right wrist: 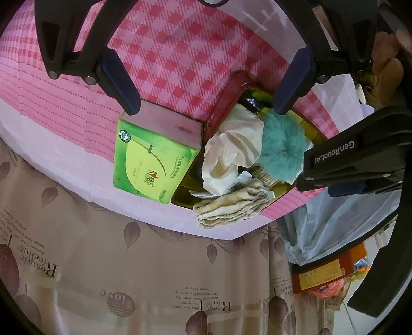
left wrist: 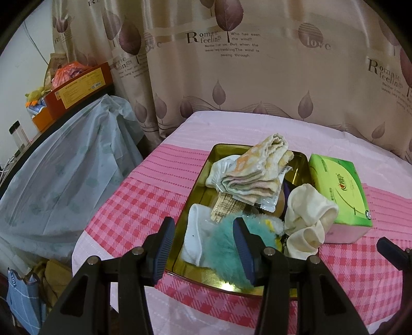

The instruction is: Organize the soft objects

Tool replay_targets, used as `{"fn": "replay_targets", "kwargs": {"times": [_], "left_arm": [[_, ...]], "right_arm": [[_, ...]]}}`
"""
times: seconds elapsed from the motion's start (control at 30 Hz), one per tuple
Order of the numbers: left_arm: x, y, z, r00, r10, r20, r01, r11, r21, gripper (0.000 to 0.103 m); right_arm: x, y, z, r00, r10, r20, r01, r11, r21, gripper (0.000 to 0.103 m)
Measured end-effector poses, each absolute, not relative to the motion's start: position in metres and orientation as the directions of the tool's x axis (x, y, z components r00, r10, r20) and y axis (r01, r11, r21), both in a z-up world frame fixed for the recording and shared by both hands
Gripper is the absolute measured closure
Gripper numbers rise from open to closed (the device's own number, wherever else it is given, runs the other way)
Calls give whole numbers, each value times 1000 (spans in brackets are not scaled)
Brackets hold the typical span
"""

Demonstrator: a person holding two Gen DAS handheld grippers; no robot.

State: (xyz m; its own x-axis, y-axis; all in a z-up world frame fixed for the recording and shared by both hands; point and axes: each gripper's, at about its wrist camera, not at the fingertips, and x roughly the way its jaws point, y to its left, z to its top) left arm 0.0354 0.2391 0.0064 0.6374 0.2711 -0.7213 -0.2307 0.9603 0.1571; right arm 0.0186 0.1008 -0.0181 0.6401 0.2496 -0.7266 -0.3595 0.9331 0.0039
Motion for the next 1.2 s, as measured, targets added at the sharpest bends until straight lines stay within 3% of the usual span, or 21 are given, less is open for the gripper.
{"fn": "replay_targets", "kwargs": {"times": [1.2], "left_arm": [[35,237,5,636,272,-722,-228,960,161,55]], "right_arm": [[16,107,-24,621,250,-743,-368,930,4,1]]}}
